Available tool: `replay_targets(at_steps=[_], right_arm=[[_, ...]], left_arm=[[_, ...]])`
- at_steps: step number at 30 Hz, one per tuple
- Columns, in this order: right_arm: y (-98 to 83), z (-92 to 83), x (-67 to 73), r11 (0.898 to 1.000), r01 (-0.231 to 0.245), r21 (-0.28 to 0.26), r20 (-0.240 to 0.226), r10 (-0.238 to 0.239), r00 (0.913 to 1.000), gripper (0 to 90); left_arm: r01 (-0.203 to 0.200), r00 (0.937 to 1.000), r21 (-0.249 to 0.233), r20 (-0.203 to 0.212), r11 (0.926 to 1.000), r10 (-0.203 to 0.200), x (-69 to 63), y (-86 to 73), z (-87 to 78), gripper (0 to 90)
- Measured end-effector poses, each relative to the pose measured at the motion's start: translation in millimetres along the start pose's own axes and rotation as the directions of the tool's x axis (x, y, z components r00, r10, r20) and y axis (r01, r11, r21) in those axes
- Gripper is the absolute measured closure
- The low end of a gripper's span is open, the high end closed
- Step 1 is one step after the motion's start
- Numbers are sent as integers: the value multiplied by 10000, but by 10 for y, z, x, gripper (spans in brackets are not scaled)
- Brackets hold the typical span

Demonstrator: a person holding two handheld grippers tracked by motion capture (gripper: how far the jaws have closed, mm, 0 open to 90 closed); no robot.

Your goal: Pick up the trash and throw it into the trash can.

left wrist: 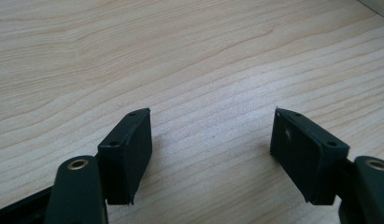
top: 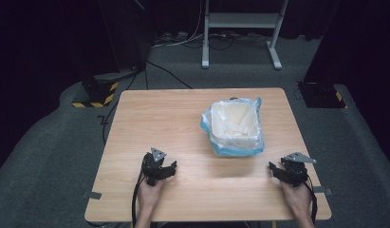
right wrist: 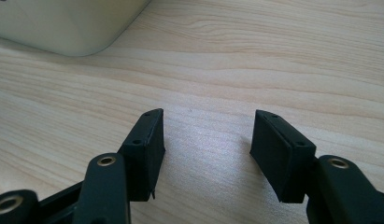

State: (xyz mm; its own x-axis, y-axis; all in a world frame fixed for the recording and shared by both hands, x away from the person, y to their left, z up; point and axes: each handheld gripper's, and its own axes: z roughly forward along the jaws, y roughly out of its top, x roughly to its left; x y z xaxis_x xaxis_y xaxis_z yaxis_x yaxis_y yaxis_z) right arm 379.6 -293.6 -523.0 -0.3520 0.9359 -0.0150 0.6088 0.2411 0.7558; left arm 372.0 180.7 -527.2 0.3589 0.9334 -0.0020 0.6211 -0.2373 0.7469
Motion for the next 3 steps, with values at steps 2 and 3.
replay_targets(at_steps=[2, 3], right_arm=[[1, 4, -7, 10000, 13, -8, 14, -13, 10000, 418], [1, 4, -9, 10000, 23, -11, -5, -23, 10000, 417]], left_arm=[[2, 10000, 0, 0, 10000, -2, 0, 0, 0, 292], [2, 10000, 0, 0, 10000, -2, 0, 0, 0, 292]])
